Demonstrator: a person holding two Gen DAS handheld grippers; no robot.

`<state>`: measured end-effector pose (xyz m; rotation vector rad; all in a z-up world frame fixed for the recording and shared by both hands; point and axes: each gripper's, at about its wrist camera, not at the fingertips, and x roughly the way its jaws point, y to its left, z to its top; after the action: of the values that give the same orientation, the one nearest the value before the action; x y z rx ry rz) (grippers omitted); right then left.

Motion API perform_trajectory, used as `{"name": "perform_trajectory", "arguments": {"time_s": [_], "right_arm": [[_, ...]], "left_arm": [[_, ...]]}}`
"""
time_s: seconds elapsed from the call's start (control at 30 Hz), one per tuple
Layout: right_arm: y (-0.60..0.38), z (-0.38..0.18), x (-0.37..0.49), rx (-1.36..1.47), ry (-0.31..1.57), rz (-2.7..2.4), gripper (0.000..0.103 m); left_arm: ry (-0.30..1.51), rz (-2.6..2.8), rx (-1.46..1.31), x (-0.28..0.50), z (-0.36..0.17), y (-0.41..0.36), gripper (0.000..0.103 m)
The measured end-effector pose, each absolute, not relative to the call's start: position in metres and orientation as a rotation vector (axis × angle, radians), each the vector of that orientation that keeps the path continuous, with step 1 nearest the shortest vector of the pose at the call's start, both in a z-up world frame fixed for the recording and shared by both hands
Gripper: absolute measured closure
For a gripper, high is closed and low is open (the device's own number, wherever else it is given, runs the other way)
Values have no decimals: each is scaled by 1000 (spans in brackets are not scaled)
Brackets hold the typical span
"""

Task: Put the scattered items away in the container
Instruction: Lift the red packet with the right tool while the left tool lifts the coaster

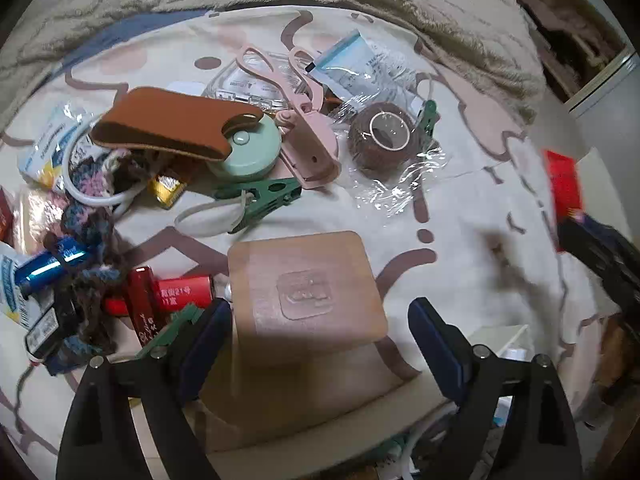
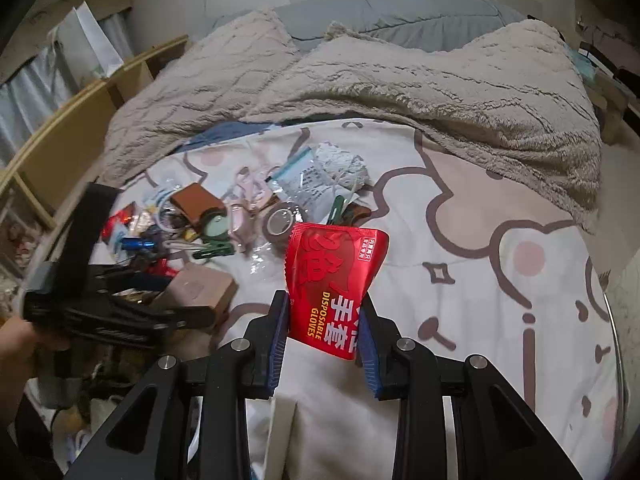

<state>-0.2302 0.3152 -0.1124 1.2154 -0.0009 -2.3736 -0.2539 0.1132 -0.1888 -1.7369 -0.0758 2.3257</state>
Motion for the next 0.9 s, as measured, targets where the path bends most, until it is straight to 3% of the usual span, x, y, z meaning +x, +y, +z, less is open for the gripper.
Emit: {"name": "perform_trajectory", "arguments": {"time_s": [0.27,0.4,0.9], "right_arm": [[325,-94,-198,1108,52,-2378,70],[335,-80,-179,1041,27,-2377,70],[344,-68,-139,958,-19,-2353,70]], "left_arm": [[79,2391,-1765,-256,-195,124,12],[90,2415,-1753,-258,-197,119,24],[-185,2431,-1577,-248,-165,89,25]]}}
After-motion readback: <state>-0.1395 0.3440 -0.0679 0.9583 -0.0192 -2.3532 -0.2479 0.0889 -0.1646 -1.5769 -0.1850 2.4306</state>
